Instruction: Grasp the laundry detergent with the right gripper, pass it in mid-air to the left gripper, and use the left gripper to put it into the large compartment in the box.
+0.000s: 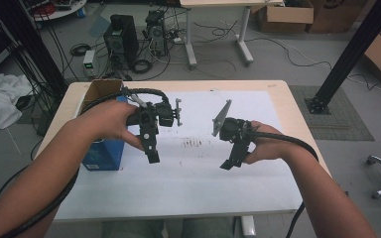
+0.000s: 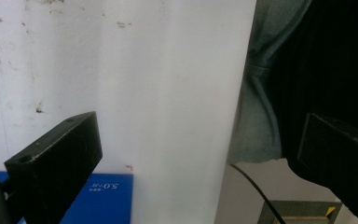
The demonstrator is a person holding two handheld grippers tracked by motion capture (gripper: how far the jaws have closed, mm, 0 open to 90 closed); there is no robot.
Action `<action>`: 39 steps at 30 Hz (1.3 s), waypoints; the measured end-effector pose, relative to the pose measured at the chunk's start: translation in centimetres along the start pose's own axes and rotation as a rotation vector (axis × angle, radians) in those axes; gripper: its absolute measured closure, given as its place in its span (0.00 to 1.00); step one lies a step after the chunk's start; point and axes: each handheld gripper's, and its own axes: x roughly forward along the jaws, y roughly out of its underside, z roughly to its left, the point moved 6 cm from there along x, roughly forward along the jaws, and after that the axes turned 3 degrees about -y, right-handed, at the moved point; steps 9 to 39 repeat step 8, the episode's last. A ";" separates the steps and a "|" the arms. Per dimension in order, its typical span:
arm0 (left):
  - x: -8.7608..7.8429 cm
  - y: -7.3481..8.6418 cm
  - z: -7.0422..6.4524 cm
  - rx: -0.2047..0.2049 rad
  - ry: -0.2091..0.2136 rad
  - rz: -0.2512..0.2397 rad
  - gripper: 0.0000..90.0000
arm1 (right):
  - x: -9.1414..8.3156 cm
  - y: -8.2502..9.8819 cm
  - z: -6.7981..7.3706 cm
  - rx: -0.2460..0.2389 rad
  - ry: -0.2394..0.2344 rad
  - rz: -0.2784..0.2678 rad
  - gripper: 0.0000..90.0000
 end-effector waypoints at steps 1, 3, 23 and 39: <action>0.0 0.0 0.0 -0.002 0.000 -0.002 0.00 | 0.0 0.0 0.0 -0.001 0.000 -0.001 0.00; -0.1 0.1 0.0 -0.001 0.001 -0.005 0.00 | 0.0 -0.1 0.0 -0.003 0.001 0.003 0.00; 0.0 0.3 0.1 -0.001 0.000 -0.008 0.00 | 0.1 -0.1 0.1 0.002 0.001 0.006 0.00; 0.0 0.3 0.1 -0.001 0.000 -0.008 0.00 | 0.1 -0.1 0.1 0.002 0.001 0.006 0.00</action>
